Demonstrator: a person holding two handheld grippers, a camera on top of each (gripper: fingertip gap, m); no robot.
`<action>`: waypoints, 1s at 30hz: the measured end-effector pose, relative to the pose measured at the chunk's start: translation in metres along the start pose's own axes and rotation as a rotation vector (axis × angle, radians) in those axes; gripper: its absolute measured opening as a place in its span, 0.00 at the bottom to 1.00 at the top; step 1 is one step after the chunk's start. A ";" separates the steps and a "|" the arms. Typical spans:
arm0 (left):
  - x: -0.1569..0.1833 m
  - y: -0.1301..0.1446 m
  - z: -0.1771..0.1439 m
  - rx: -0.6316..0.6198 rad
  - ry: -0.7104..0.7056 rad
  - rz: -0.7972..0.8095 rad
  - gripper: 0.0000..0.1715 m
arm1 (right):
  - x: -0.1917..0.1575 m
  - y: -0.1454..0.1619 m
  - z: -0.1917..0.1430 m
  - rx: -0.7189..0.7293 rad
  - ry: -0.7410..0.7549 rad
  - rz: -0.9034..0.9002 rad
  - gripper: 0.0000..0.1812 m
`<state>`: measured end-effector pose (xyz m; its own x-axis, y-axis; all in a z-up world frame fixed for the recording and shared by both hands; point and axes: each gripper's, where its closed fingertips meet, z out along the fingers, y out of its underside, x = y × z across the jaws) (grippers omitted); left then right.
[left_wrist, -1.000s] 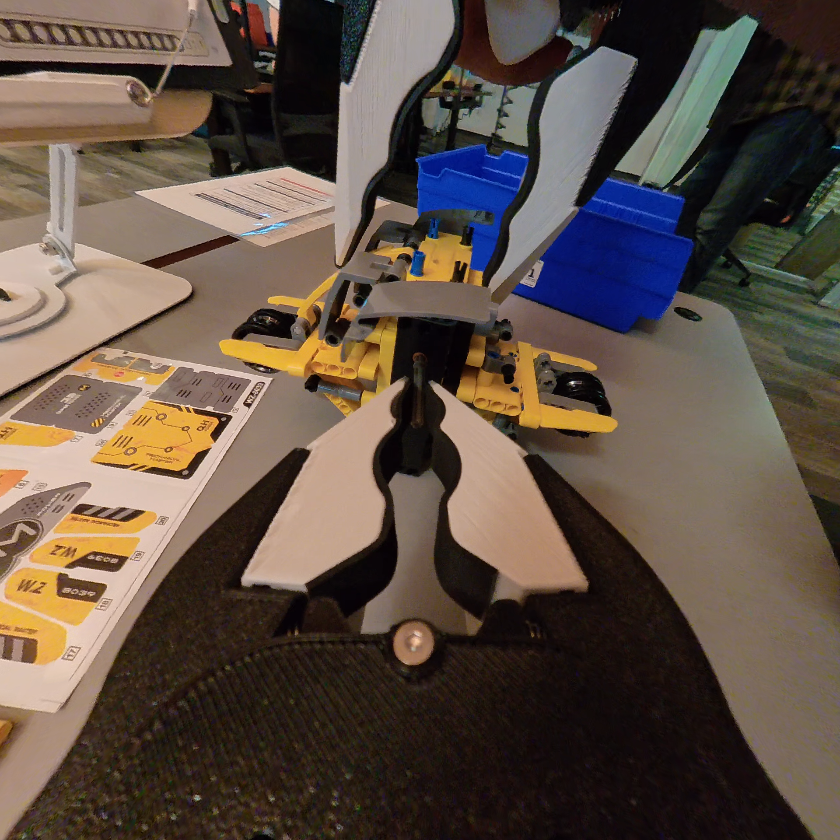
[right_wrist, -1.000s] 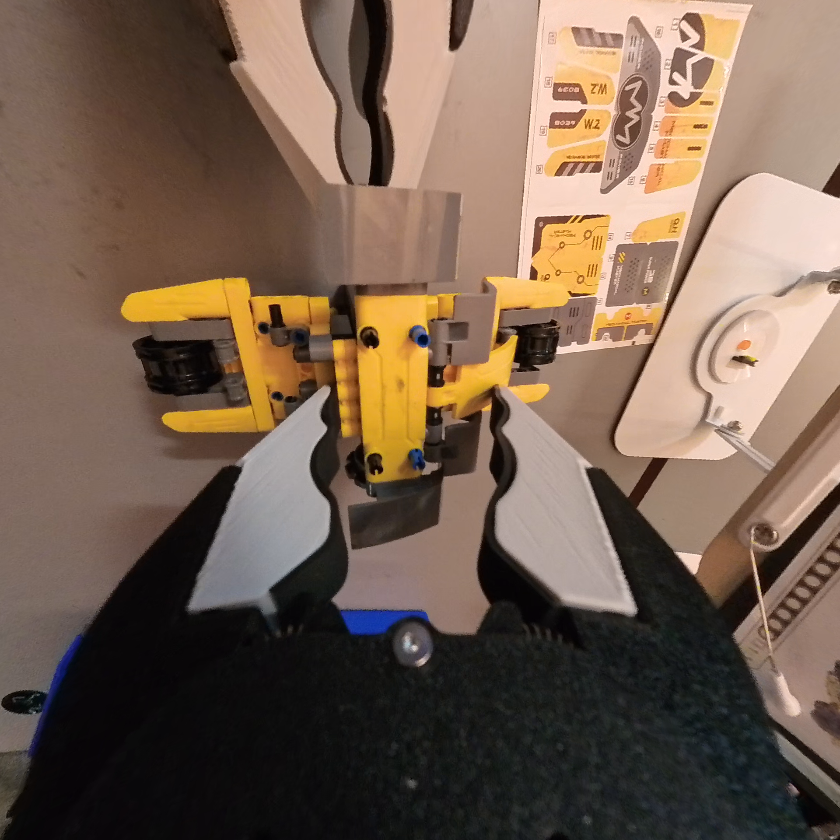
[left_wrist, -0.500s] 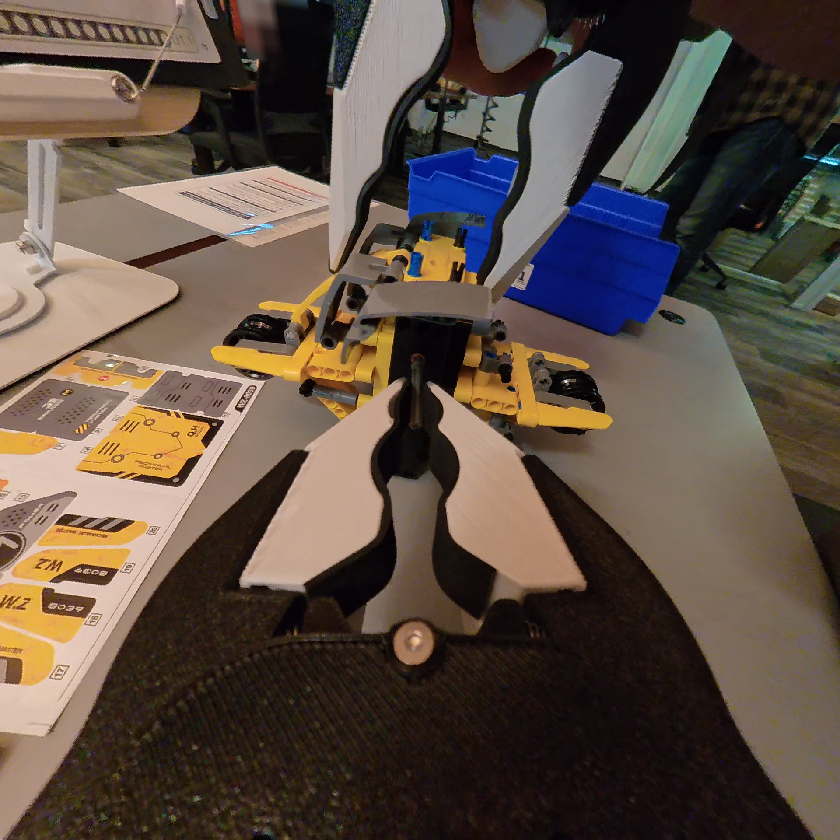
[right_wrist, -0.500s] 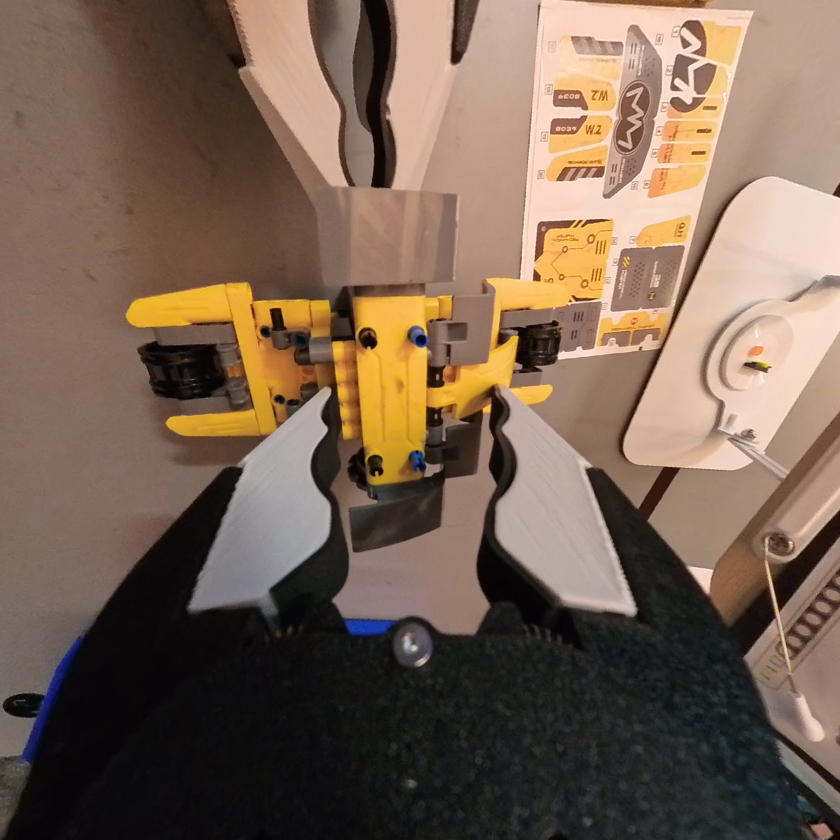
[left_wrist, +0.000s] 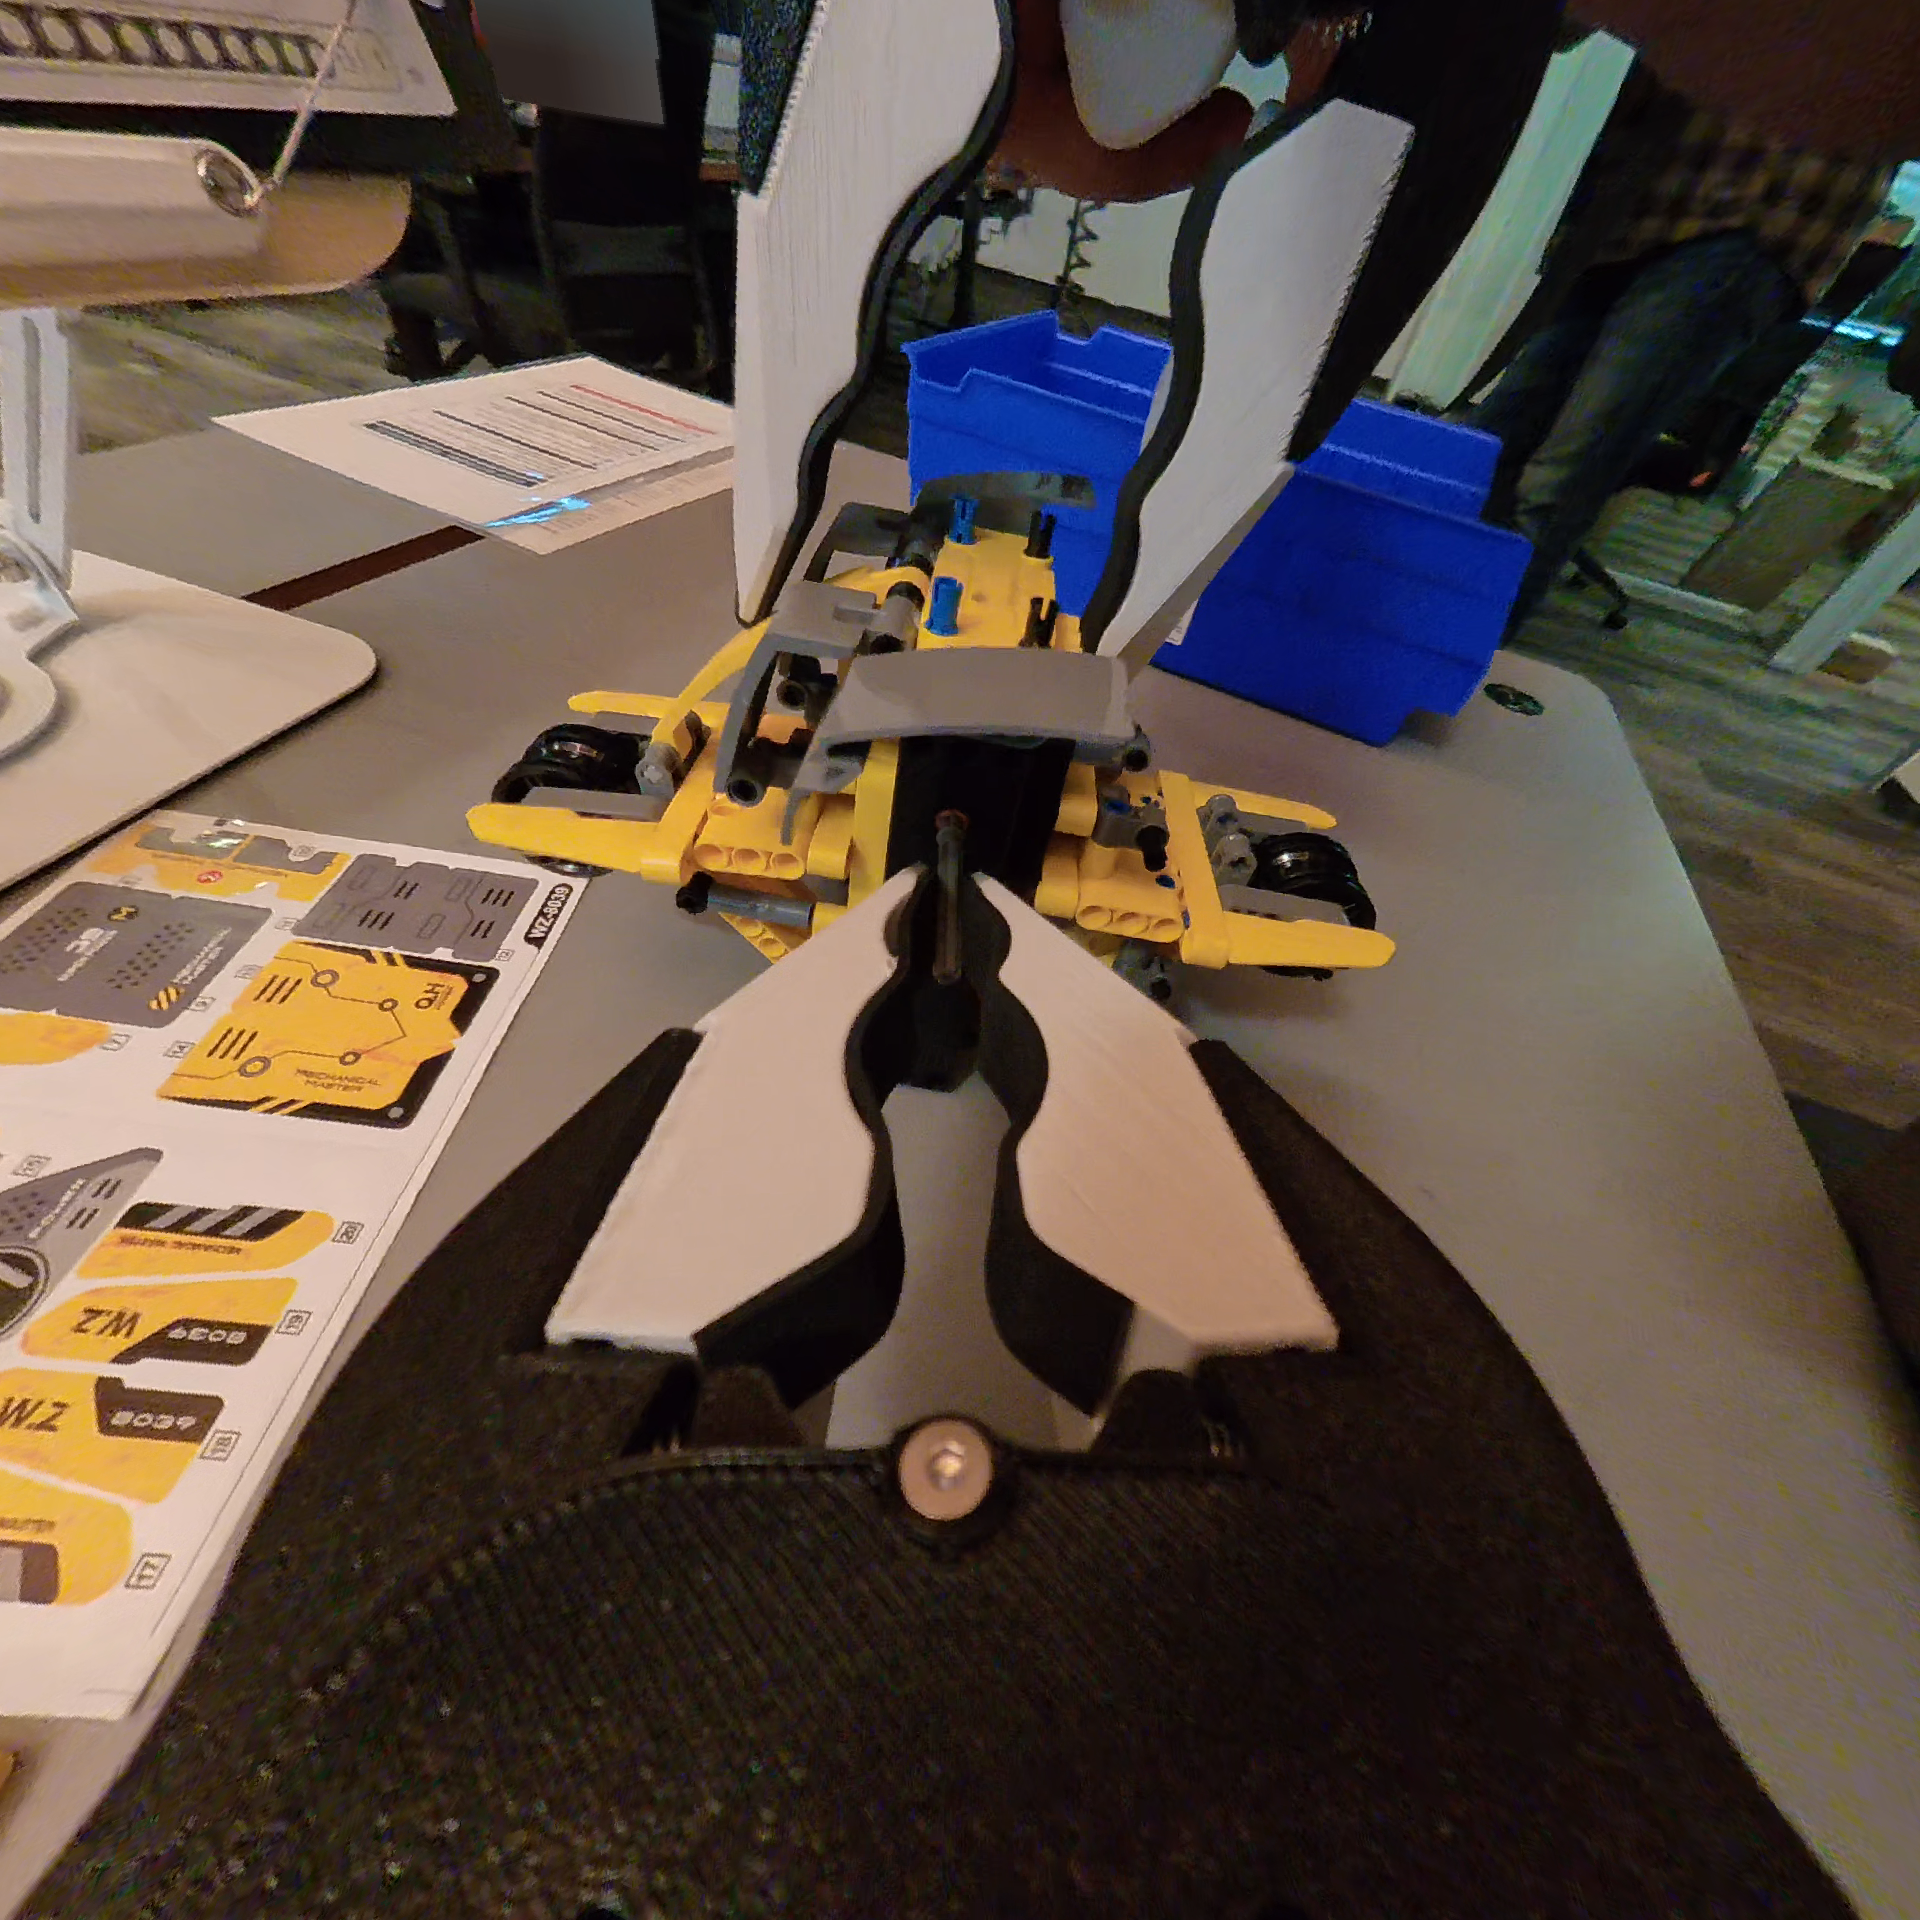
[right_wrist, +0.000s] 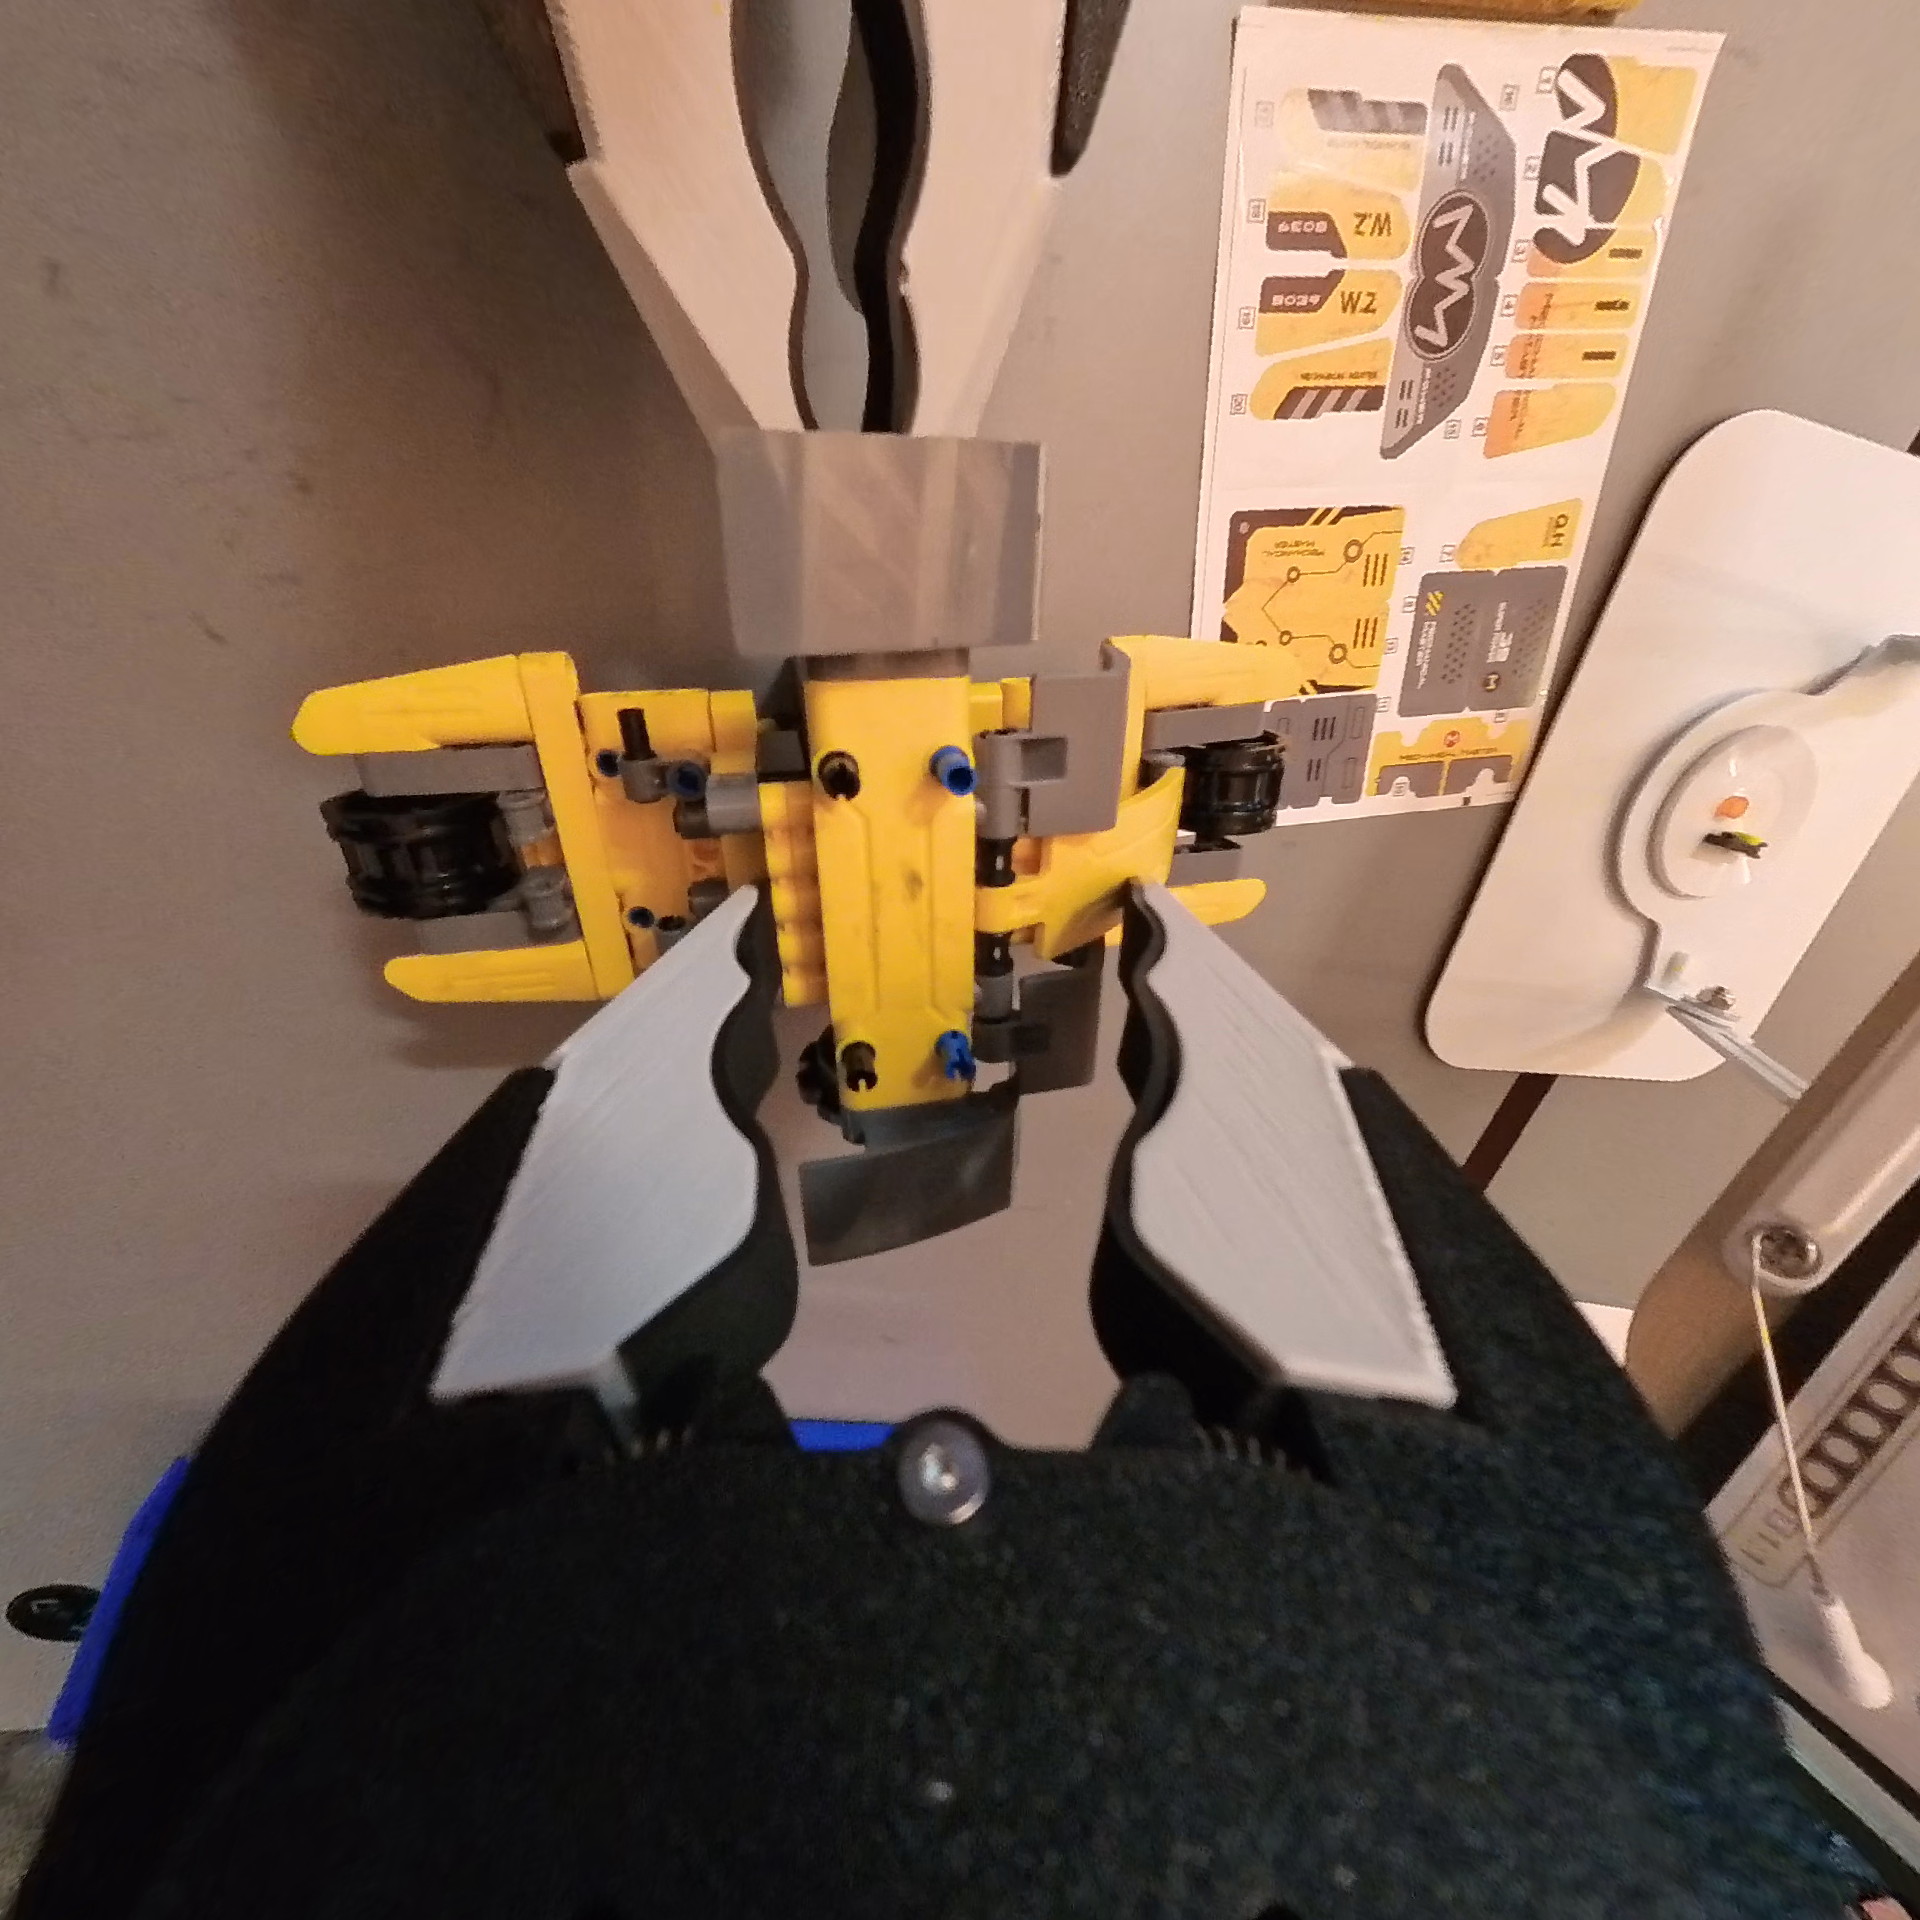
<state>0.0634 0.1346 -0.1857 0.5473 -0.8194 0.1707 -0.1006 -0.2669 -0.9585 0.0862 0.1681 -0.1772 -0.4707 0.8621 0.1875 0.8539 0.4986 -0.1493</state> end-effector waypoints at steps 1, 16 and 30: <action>0.000 0.000 0.000 0.005 0.004 -0.009 0.00 | 0.000 0.000 0.000 0.001 -0.001 0.004 0.36; 0.000 0.000 0.002 -0.001 0.064 0.040 0.00 | 0.000 -0.001 0.000 0.004 -0.004 0.005 0.36; 0.000 -0.001 0.005 0.005 0.043 0.056 0.01 | 0.000 0.000 0.000 -0.008 0.004 0.003 0.36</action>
<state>0.0678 0.1373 -0.1860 0.5048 -0.8540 0.1261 -0.1262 -0.2175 -0.9679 0.0866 0.1679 -0.1776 -0.4671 0.8634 0.1907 0.8571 0.4951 -0.1420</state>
